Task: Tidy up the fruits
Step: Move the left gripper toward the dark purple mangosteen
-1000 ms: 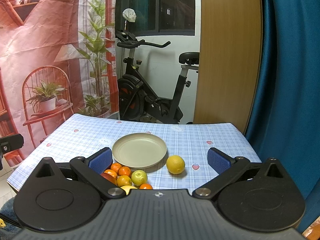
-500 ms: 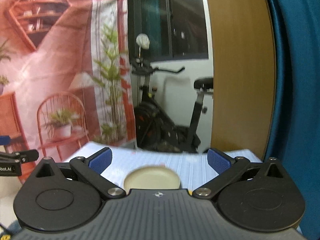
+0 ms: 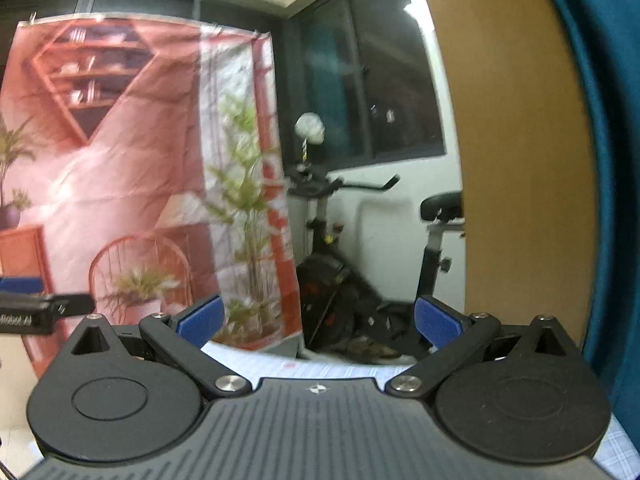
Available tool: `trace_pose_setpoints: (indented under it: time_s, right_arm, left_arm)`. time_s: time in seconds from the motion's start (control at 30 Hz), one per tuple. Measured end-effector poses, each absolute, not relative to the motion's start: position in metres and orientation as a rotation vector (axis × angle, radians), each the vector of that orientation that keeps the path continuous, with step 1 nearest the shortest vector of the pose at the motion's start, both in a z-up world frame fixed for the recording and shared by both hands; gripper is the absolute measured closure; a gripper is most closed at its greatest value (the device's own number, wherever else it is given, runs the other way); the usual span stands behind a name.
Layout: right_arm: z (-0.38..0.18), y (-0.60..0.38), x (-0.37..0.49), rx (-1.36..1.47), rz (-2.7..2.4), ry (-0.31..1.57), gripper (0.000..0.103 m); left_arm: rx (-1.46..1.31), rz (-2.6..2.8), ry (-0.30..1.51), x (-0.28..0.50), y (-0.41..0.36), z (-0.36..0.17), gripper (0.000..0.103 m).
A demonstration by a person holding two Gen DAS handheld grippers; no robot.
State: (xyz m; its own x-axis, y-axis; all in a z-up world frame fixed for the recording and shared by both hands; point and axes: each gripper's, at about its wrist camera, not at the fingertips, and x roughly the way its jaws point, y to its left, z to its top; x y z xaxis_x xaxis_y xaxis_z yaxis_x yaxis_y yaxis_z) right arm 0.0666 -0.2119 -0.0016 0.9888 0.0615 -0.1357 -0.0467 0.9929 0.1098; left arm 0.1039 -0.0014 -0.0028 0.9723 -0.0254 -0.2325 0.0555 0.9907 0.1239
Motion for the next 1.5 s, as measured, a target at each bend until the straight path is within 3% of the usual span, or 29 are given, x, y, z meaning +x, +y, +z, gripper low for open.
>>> trace_pose_setpoints:
  time_s: [0.6, 0.87, 1.5]
  right_arm:
    - [-0.067, -0.167, 0.090, -0.044, 0.048, 0.284, 0.000]
    - [-0.105, -0.182, 0.085, 0.007, -0.008, 0.404, 0.000]
    - [-0.149, -0.172, 0.065, -0.069, 0.131, 0.468, 0.007]
  left_arm:
    - [0.054, -0.080, 0.390, 0.136, 0.008, -0.068, 0.001]
    - [-0.039, -0.128, 0.362, 0.126, 0.016, -0.098, 0.007]
    - [-0.046, -0.151, 0.468, 0.121, 0.012, -0.122, 0.007]
